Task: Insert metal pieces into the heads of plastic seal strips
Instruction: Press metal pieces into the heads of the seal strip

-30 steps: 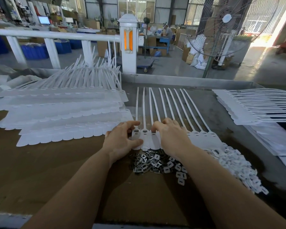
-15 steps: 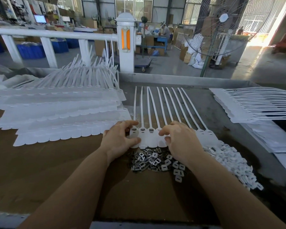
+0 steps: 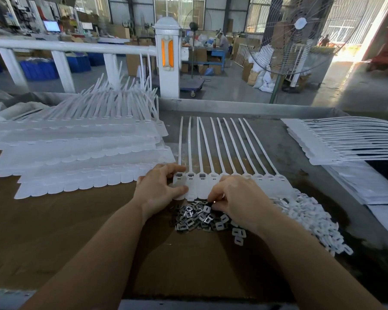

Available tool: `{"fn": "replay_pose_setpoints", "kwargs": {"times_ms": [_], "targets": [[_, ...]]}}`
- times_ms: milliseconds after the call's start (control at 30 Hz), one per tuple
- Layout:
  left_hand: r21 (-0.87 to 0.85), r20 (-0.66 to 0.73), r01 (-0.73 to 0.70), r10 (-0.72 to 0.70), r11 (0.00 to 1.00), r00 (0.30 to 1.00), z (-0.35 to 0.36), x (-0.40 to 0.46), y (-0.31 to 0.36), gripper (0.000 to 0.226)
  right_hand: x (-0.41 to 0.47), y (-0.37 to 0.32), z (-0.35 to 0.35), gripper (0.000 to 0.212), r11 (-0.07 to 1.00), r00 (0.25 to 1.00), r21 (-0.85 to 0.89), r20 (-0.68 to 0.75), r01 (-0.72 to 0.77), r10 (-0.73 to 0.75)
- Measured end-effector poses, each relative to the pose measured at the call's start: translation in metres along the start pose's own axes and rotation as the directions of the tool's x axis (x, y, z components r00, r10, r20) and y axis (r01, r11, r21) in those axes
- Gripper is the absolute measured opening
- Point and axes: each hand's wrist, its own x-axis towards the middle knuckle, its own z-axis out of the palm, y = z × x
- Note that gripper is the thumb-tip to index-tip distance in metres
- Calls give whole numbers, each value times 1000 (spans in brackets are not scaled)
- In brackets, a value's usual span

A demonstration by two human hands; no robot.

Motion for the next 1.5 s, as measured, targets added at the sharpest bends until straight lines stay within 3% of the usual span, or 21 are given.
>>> {"fn": "replay_pose_setpoints", "kwargs": {"times_ms": [133, 267, 400, 500, 700, 833, 1133, 1233, 1333, 1500], "targets": [[8, -4, 6, -6, 1000, 1000, 0, 0, 0, 40, 3, 1, 0, 19, 999, 1000, -47, 15, 25, -24], [22, -11, 12, -12, 1000, 1000, 0, 0, 0, 41, 4, 2, 6, 17, 998, 996, -33, -70, 45, -47], [25, -13, 10, -10, 1000, 1000, -1, -1, -1, 41, 12, 6, 6, 14, 967, 968, 242, -214, -77, 131], [20, -13, 8, -7, 1000, 1000, -1, -1, -1, 42, 26, 12, 4, 15, 933, 933, 317, -254, -171, 257], [5, -5, 6, -6, 1000, 1000, 0, -1, -1, 41, 49, 17, 6, 20, 903, 901, 302, -216, -305, 376], [1, -5, 1, -1, 1000, 1000, 1, 0, -1, 41, 61, 18, 6, 17, 873, 897, 302, -107, -382, 430], [16, -4, -13, 13, 1000, 1000, 0, 0, -1, 40, 71, 21, 4, 23, 793, 854, 369, 4, -485, 520], [30, -4, -12, 12, 999, 1000, 0, 0, -2, 43, 73, 22, 3, 9, 800, 856, 355, 2, -484, 517], [31, 3, -10, 10, 999, 1000, 0, 0, -2, 43, 72, 23, 3, 21, 811, 858, 330, -8, -483, 514], [36, 1, -12, 12, 999, 1000, 0, 0, -2, 42, 67, 26, 4, 18, 814, 867, 358, -28, -457, 498]]}}
